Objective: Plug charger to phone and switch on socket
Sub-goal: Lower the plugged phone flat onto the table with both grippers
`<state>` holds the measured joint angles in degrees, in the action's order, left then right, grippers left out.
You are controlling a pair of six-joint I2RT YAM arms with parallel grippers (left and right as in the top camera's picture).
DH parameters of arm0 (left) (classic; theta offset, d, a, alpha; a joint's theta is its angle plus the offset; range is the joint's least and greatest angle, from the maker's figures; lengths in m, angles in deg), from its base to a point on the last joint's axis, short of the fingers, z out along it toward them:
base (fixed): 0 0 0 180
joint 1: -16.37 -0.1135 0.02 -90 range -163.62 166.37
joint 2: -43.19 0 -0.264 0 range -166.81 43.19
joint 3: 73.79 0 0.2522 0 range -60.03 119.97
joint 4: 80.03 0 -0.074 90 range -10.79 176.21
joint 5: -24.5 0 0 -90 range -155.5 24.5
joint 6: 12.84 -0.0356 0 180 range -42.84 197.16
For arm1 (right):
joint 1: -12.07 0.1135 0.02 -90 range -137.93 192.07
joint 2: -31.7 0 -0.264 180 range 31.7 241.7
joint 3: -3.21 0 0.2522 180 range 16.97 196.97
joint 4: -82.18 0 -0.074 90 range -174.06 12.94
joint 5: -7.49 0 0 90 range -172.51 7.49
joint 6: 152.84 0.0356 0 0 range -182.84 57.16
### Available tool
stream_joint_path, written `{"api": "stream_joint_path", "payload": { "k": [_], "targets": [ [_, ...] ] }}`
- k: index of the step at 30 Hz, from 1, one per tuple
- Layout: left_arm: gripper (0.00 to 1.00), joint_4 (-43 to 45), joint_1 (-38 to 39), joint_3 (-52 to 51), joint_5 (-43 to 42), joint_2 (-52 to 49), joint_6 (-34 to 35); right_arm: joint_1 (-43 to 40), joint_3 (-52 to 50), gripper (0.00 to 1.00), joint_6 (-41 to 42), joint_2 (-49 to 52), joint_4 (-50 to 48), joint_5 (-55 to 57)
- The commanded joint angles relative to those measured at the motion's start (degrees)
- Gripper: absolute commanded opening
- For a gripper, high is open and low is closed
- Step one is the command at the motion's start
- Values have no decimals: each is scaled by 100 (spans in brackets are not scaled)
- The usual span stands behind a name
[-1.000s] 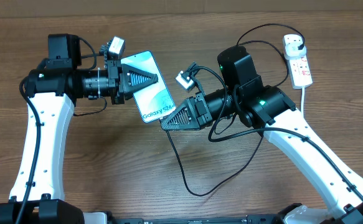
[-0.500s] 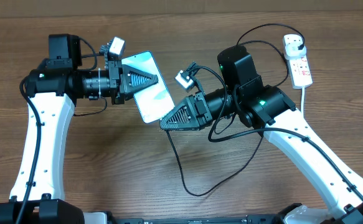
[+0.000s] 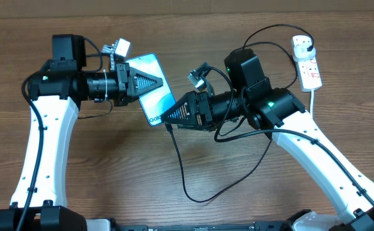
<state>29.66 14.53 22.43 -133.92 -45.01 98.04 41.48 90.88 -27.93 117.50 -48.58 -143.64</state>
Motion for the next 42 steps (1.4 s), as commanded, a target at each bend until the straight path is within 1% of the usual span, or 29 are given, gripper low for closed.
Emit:
{"api": "stream_joint_path", "payload": {
  "k": [1,5,7,10,13,15,18,21,24,26,28,31,33,35,36,37,42],
  "targets": [
    [4,15,-87,20,1274,68,-28,-278,107,100,-330,9,442,1346],
    [4,-275,-68,20,3110,46,-125,-804,107,100,-391,9,1399,2767],
    [4,-437,-57,20,3440,-2,-223,-1078,107,100,-393,9,1847,3539],
    [4,-435,17,20,3451,-168,-503,-1423,107,100,-400,9,2284,4304],
    [4,-319,157,20,3429,-522,-634,-1676,105,100,-796,9,2428,4376],
    [4,-284,269,20,3147,-861,-634,-1825,107,100,-890,9,2500,4382],
    [4,-26,391,20,2096,-1408,-688,-1978,105,100,-970,9,2553,4378],
    [4,529,490,20,813,-1906,-833,-2017,105,100,-992,11,2566,4507],
    [4,1110,579,20,138,-2321,-778,-2017,105,100,-992,11,2573,4524],
    [4,1416,678,20,232,-2546,-568,-2017,105,100,-994,11,2570,4538],
    [4,1757,817,20,507,-2787,-319,-2017,105,100,-994,11,2570,4640],
    [4,2347,1058,20,562,-3101,-195,-2015,90,100,-992,11,2568,4826],
    [5,2776,1235,20,568,-3279,59,-2015,28,100,-992,11,2546,4846],
    [4,3117,1386,20,748,-3407,205,-2015,-66,100,-994,11,2516,4846],
    [4,3195,1445,20,907,-3436,262,-2015,-107,100,-992,11,2509,4846],
    [4,3276,1523,20,1294,-3471,339,-2015,-166,100,-994,17,2509,4846],
    [4,3351,1685,20,2090,-3473,337,-2015,-330,100,-994,22,2503,4846]
  ]
}}
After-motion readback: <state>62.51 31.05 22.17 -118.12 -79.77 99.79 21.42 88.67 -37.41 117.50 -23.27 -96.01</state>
